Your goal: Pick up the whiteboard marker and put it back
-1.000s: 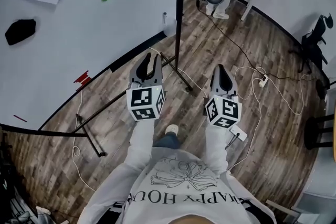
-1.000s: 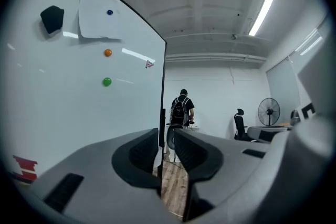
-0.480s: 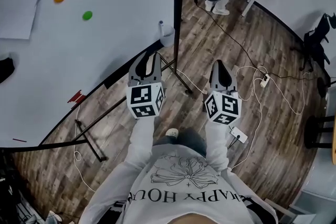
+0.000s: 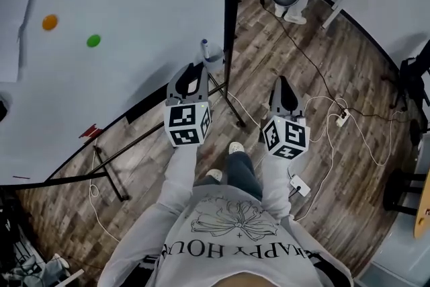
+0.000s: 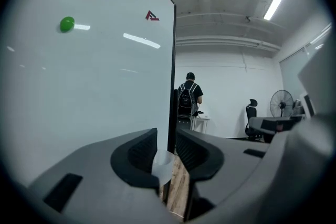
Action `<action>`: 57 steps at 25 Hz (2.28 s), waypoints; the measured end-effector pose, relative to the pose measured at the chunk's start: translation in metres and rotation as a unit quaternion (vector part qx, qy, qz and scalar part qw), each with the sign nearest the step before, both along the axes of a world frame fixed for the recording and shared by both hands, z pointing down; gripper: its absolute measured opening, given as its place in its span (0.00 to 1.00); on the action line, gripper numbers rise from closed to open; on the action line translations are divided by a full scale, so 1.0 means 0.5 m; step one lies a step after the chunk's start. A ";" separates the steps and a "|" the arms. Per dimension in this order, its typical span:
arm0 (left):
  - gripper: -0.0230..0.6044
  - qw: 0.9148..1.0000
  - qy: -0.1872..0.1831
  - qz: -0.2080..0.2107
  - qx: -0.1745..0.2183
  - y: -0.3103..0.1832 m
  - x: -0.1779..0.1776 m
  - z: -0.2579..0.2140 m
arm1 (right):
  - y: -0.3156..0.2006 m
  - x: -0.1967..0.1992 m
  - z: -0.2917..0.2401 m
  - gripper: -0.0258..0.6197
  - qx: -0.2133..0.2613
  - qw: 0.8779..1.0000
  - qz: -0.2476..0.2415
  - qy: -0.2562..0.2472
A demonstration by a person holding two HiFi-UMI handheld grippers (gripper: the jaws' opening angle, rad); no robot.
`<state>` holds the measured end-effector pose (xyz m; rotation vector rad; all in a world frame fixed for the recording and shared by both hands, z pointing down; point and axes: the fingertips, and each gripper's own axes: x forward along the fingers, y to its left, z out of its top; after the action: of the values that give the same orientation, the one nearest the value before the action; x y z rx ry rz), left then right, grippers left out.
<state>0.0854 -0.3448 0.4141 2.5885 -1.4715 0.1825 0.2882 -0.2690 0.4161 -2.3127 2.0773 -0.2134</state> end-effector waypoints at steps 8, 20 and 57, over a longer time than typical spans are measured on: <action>0.19 0.998 -0.031 -0.040 -0.045 -0.125 0.080 0.076 | -0.126 0.099 0.004 0.05 -0.006 0.999 -0.032 0.001; 0.19 0.985 -0.071 -0.109 -0.112 -0.261 0.109 0.186 | -0.260 0.182 0.071 0.05 -0.037 0.997 -0.067 -0.009; 0.14 0.992 -0.003 -0.128 -0.011 -0.209 0.065 -0.013 | -0.294 0.068 0.029 0.05 -0.010 0.990 -0.144 -0.002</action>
<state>0.1178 -0.4493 0.4077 2.3532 -1.7740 0.1735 0.3223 -0.4158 0.4308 -2.0106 2.4106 -0.2437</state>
